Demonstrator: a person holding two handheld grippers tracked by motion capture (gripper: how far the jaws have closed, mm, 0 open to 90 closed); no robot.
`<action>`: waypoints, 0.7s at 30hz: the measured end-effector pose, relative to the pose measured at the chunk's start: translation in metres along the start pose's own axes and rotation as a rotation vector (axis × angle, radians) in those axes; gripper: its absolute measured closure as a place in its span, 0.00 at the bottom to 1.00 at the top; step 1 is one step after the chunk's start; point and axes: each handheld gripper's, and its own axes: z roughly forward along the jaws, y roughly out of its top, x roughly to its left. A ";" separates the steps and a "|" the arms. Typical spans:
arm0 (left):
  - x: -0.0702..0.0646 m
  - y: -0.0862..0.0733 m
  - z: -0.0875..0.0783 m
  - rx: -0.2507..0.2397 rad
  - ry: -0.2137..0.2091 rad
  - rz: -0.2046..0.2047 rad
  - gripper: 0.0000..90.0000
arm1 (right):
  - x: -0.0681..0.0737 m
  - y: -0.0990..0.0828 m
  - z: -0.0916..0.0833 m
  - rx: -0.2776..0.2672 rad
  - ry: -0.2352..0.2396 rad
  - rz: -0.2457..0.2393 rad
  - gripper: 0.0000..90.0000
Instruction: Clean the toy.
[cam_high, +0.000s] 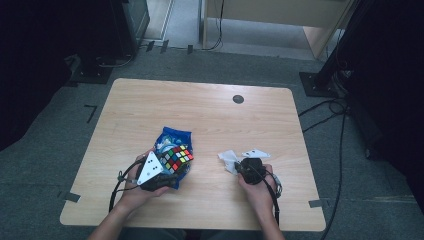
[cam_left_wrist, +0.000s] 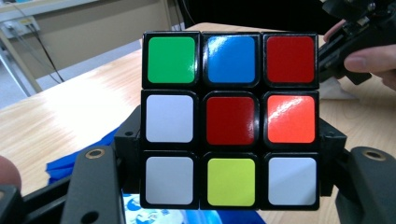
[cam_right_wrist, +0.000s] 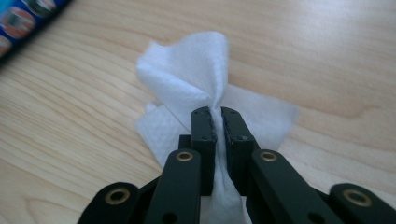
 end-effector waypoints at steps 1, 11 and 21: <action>-0.001 0.000 0.001 -0.001 -0.002 0.003 0.38 | 0.001 0.000 -0.002 -0.029 0.017 0.000 0.97; -0.020 -0.003 0.012 0.022 -0.070 0.037 0.38 | 0.053 0.031 -0.035 -0.304 0.382 0.032 0.97; -0.030 -0.004 0.016 0.034 -0.103 0.068 0.38 | 0.082 0.036 -0.035 -0.294 0.483 0.030 0.97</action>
